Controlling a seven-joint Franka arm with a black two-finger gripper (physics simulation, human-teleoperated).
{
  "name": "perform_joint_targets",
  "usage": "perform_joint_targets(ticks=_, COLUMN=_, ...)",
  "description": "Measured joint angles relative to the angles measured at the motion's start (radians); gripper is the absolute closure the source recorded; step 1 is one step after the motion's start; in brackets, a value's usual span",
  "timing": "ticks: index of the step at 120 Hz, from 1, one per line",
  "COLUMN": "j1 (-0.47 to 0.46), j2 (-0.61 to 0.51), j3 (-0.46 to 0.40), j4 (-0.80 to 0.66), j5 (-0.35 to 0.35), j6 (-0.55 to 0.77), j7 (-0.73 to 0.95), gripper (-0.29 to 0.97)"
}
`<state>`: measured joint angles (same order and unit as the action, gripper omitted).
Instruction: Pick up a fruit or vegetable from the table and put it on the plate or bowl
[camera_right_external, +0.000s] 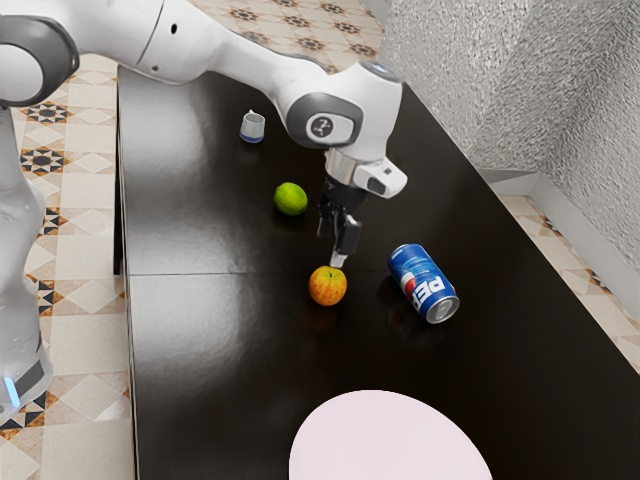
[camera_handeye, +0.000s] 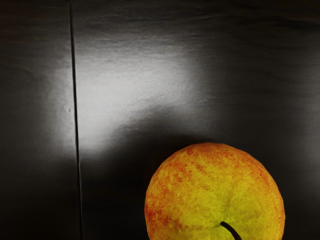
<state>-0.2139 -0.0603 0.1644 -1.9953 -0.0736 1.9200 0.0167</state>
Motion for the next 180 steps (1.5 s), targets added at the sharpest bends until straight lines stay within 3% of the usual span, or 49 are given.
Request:
perform_joint_targets(ticks=59, j1=-0.006, j2=0.002, j3=0.004, j4=-0.039, j5=-0.008, j6=0.062, j7=0.005, gripper=0.00)
perform_joint_targets(ticks=137, j1=-0.047, j2=0.084, j3=0.009, j4=-0.062, j5=-0.025, j6=0.104, j7=0.008, gripper=0.00)
perform_joint_targets(ticks=161, j1=-0.036, j2=0.090, j3=0.017, j4=-0.060, j5=-0.024, j6=0.119, j7=0.009, gripper=0.30)
perform_joint_targets(ticks=180, j1=0.000, j2=0.057, j3=0.015, j4=-0.043, j5=-0.012, j6=0.122, j7=0.003, gripper=0.37)
